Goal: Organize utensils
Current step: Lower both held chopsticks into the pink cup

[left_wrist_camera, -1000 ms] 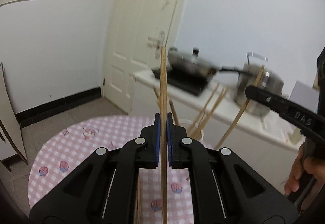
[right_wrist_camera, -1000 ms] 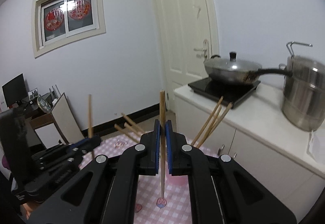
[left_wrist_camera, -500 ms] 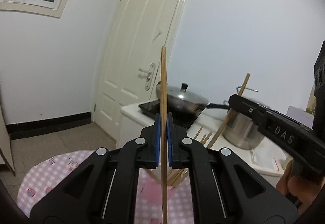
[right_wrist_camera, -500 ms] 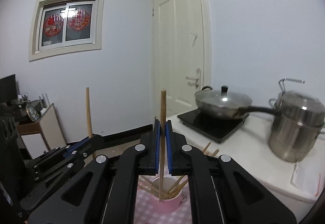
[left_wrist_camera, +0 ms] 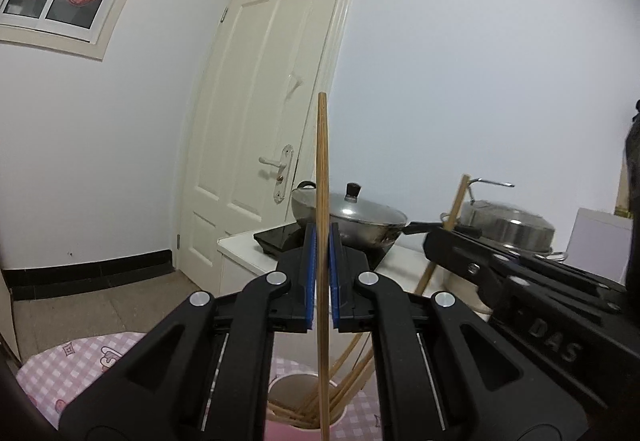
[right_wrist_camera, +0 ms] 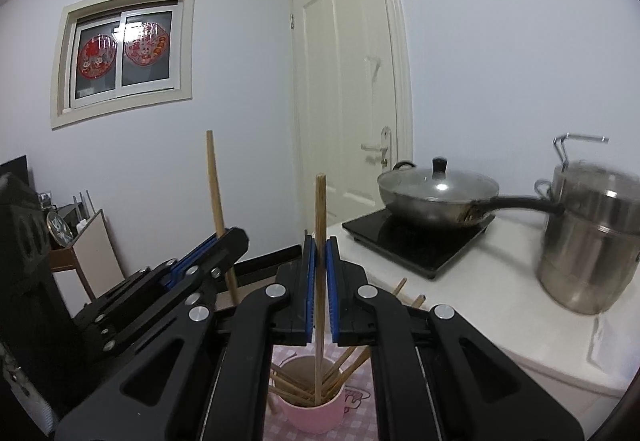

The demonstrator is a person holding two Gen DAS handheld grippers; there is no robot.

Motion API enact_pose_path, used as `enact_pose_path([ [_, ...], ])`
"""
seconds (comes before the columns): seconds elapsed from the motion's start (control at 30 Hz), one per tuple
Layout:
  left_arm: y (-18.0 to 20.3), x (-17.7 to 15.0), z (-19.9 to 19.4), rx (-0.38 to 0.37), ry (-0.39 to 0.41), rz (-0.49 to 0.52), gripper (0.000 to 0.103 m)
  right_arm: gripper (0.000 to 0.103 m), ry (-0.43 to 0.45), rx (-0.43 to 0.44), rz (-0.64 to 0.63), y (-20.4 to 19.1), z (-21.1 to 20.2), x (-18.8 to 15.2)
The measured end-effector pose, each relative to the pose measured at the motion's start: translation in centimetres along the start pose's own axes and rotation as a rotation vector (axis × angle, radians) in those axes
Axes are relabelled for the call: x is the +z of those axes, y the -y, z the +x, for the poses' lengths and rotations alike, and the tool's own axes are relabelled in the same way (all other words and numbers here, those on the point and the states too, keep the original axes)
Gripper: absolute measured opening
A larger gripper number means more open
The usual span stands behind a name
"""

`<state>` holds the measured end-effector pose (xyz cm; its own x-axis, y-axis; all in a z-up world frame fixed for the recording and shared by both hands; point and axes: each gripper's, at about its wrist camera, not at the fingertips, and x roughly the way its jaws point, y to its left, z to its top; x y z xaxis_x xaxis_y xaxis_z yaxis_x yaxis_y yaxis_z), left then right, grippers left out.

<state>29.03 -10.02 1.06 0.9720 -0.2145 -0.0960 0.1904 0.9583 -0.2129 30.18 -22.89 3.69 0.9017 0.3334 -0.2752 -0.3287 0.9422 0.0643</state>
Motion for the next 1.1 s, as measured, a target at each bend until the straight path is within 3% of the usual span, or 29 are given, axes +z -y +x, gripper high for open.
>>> enact_pose_path([
  [0.37,-1.0,-3.1,2.6,0.023,-0.047,-0.011,0.006,0.004,-0.072,0.039,0.038,1.0,1.4,-2.5],
  [0.53,-1.2,-2.3,2.4,0.02,-0.01,-0.037,0.006,0.004,-0.08,0.053,0.053,1.3,1.4,-2.7],
  [0.7,-0.4,-2.1,2.3,0.037,0.046,0.003,0.006,0.004,-0.08,0.068,0.067,1.4,1.3,-2.7],
  [1.1,-0.3,-4.6,4.2,0.06,-0.043,0.029,0.006,0.004,-0.123,0.082,0.082,2.0,2.3,-3.7],
])
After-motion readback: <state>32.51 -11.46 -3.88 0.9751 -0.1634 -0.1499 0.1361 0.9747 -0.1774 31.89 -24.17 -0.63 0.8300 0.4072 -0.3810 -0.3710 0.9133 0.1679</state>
